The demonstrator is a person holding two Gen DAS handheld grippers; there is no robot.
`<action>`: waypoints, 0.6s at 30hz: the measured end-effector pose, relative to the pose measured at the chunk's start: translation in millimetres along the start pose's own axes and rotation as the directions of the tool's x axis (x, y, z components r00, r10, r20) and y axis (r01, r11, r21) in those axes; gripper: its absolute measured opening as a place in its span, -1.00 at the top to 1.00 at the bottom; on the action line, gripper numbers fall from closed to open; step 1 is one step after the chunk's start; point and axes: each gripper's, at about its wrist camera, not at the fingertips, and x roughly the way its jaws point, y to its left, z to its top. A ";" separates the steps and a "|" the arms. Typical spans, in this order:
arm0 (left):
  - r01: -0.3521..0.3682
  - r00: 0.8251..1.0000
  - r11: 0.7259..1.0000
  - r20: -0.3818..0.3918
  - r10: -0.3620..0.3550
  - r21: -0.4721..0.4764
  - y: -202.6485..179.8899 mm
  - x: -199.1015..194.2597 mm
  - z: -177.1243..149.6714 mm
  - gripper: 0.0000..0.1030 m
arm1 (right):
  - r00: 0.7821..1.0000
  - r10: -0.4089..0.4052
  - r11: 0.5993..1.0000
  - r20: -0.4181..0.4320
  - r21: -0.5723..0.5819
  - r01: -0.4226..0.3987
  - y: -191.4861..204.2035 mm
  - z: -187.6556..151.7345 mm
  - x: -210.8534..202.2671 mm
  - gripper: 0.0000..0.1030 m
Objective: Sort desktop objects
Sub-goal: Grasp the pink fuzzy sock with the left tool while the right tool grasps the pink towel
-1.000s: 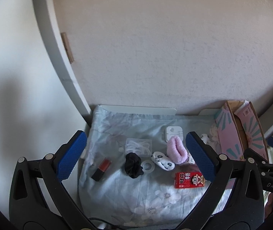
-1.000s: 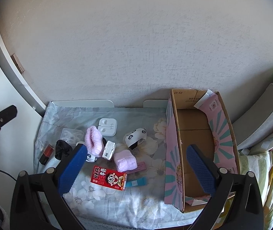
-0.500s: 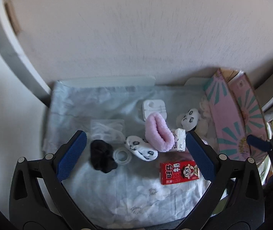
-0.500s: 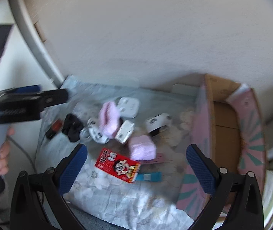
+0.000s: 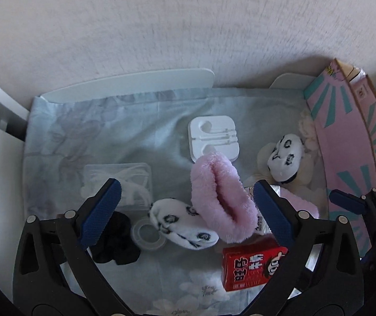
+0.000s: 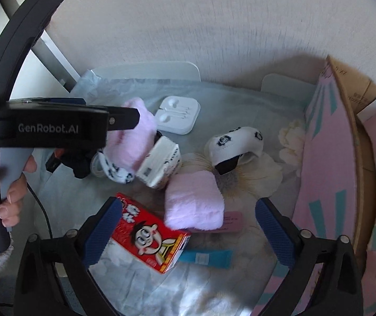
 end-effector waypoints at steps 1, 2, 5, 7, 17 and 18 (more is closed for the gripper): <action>-0.004 1.000 1.000 -0.006 0.004 0.004 -1.5 3.5 -0.9 -0.83 | 1.000 0.000 1.000 -0.008 0.003 0.000 -1.9 -0.1 3.7 -0.92; -0.007 1.000 1.000 -0.010 0.007 0.006 -2.9 6.3 -0.8 -0.80 | 1.000 -0.001 1.000 -0.014 0.003 0.001 -3.0 -0.2 7.2 -0.88; -0.002 1.000 1.000 -0.020 0.002 0.016 -7.0 14.2 -3.2 -0.61 | 0.999 -0.001 1.000 -0.038 -0.001 0.001 -5.5 -2.8 18.3 -0.70; 0.003 1.000 1.000 -0.028 -0.002 0.028 -10.1 18.7 -2.7 -0.35 | 0.999 0.006 1.000 -0.052 -0.006 -0.006 -3.7 -3.8 23.4 -0.53; 0.058 0.998 0.998 -0.029 -0.057 0.020 -10.0 11.0 -2.4 0.49 | 0.996 0.033 0.999 -0.082 0.015 -0.032 -2.7 -5.2 31.4 0.17; 0.065 0.998 0.998 -0.022 -0.065 0.014 -8.0 7.0 -1.9 0.49 | 0.996 0.036 0.999 -0.078 0.023 -0.034 -3.4 -5.0 29.9 0.18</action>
